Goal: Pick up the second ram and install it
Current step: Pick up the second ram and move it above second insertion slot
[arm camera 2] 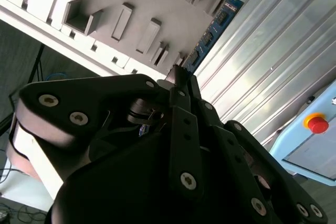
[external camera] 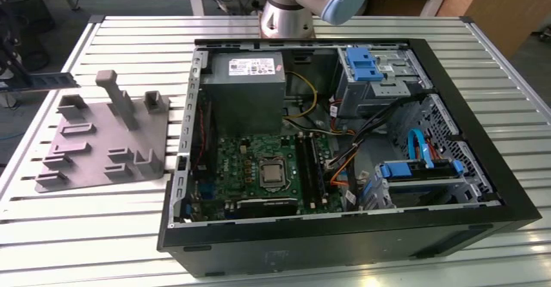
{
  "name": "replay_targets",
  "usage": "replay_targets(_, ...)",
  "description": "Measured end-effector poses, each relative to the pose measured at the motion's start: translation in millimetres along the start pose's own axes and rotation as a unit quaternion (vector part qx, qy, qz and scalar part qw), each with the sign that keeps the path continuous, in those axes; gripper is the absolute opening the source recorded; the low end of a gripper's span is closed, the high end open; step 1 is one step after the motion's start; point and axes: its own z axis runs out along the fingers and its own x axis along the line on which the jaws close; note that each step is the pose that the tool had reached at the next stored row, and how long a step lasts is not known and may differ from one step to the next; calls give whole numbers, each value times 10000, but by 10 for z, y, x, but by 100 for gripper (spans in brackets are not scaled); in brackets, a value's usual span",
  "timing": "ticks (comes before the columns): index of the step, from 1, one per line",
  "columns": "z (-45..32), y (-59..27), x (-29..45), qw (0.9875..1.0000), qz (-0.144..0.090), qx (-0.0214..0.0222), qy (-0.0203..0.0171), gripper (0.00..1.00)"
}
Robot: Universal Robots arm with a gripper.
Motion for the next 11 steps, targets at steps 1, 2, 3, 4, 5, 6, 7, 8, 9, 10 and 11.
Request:
replay_targets(1,-14,0,0,10000,0,0,0,14)
replay_targets(2,-28,1,-1,10000,0,0,-1,14)
replay_targets(3,-42,1,-1,10000,0,0,-1,14)
replay_targets(4,-58,1,-2,10000,0,0,-1,14)
replay_targets(5,-71,1,-2,10000,0,0,-2,14)
replay_targets(6,-87,2,-2,10000,0,0,-2,14)
replay_targets(7,-101,2,-3,10000,0,0,-2,14)
replay_targets(8,-115,3,-3,10000,0,0,-2,14)
replay_targets(9,-129,3,-4,10000,0,0,-3,14)
replay_targets(10,-143,3,-4,10000,0,0,-3,14)
replay_targets(11,-159,3,-5,10000,0,0,-3,14)
